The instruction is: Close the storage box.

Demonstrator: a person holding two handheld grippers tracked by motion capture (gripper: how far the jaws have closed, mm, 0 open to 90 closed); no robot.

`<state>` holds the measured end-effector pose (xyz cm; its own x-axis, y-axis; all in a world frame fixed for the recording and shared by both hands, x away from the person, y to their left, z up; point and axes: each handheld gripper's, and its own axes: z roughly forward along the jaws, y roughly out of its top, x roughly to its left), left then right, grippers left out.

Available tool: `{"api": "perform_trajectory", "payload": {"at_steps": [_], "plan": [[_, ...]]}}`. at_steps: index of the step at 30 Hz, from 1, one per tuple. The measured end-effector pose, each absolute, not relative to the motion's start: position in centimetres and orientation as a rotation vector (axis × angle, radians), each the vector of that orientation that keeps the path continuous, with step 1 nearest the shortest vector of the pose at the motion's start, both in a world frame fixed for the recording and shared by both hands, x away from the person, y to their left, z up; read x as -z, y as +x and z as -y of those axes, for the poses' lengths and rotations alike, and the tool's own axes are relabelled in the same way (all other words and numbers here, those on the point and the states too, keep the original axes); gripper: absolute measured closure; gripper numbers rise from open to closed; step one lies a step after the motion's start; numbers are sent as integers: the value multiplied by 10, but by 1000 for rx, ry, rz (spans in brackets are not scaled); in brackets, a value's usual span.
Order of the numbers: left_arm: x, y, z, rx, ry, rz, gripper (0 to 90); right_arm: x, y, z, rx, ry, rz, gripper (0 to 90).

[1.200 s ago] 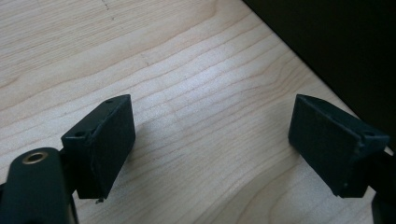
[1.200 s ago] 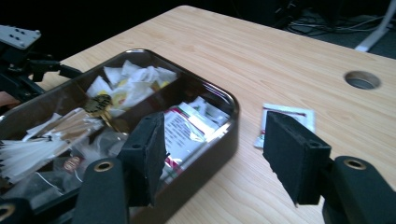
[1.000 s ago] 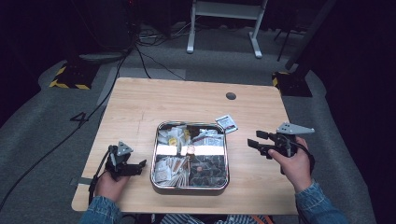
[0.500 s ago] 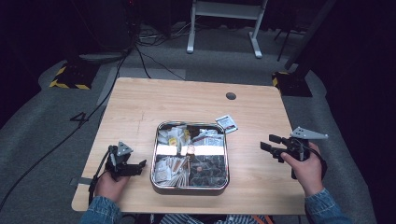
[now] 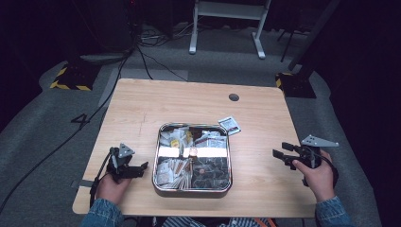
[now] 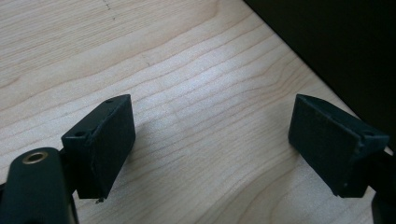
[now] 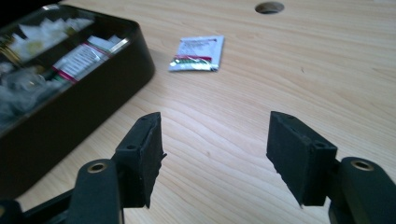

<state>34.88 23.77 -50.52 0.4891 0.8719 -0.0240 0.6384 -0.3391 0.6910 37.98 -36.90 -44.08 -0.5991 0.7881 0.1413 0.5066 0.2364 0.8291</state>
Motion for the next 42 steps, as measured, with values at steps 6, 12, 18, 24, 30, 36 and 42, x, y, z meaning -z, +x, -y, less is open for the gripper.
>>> {"api": "perform_trajectory", "payload": {"at_steps": [6,12,18,24,30,36,42], "plan": [[505,349,-238,-469,2092,-1237,151,457,382,370,-1241,1212,-2233,361],[505,349,-238,-467,2092,-1237,151,473,385,367,-1204,1200,-2259,358],[505,349,-238,-469,2093,-1237,151,480,385,361,-1188,1186,-2279,351],[505,349,-238,-469,2093,-1237,151,487,384,352,-1125,1123,-2339,338],[505,349,-238,-467,2092,-1236,151,493,384,346,-1048,1058,-2393,224],[505,350,-238,-465,2092,-1239,152,504,380,342,-995,1065,-2417,31],[505,350,-238,-467,2091,-1241,152,506,382,341,-1003,1061,-2413,7]]}}
